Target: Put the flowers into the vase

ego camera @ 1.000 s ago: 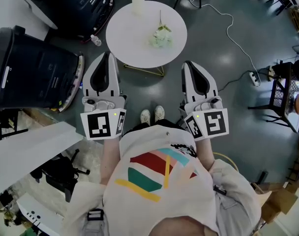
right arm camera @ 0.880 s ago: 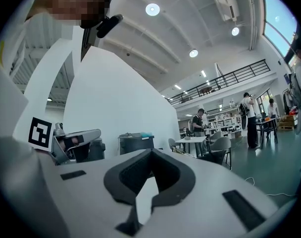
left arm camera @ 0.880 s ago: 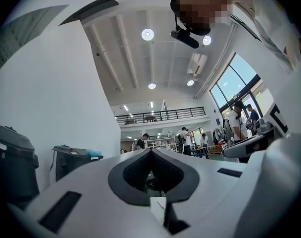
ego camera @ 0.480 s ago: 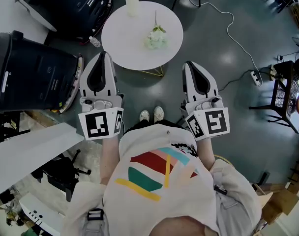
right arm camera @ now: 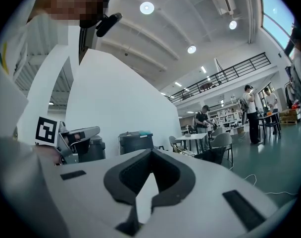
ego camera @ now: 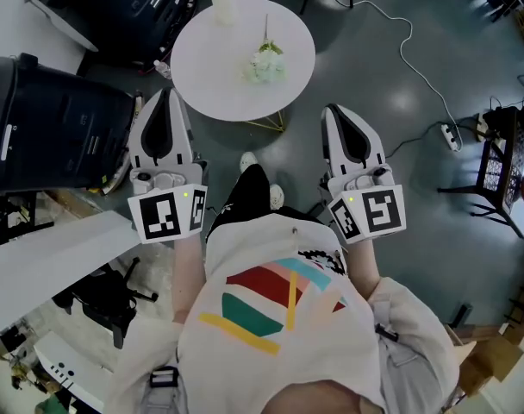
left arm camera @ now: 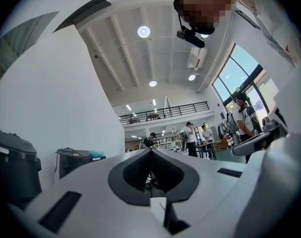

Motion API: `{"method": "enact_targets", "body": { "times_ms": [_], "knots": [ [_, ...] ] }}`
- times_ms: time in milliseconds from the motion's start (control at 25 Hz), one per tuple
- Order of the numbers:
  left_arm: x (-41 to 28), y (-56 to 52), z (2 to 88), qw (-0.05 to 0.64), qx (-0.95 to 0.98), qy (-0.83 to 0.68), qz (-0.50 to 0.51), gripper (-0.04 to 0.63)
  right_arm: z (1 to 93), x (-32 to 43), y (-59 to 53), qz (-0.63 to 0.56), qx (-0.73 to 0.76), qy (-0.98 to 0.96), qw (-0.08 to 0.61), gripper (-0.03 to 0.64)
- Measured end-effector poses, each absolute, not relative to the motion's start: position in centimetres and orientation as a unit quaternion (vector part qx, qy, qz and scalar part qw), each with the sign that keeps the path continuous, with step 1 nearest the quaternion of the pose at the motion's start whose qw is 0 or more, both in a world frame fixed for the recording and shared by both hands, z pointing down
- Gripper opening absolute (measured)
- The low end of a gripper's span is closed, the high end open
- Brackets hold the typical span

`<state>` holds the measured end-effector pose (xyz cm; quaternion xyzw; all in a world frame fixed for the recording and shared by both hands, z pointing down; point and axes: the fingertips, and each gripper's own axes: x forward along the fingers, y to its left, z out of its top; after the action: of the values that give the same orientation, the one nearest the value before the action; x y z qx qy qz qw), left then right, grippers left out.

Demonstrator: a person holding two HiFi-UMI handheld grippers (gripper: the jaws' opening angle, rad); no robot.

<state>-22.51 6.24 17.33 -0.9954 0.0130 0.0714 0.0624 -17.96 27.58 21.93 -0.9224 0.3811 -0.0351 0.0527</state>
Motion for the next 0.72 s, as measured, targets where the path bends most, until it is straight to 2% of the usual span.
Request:
{"method": "enact_targets", "body": {
  "times_ms": [240,440,720],
  "knots": [
    [-19.6,6.1,17.7,0.067,-0.993,0.0,0.093,0.0,21.5,-16.2,27.1,0.009,-0.926,0.376,0.019,0.011],
    [-16.1,5.2,18.6,0.057,-0.995,-0.002,0.088,0.0,22.0,-13.3,26.7,-0.002,-0.931,0.364,0.02,0.011],
    [-9.6,1.7,19.4,0.045,-0.995,-0.006,0.086,0.0,21.4,-7.0,23.4,0.017,-0.924,0.382,-0.002,0.011]
  ]
}}
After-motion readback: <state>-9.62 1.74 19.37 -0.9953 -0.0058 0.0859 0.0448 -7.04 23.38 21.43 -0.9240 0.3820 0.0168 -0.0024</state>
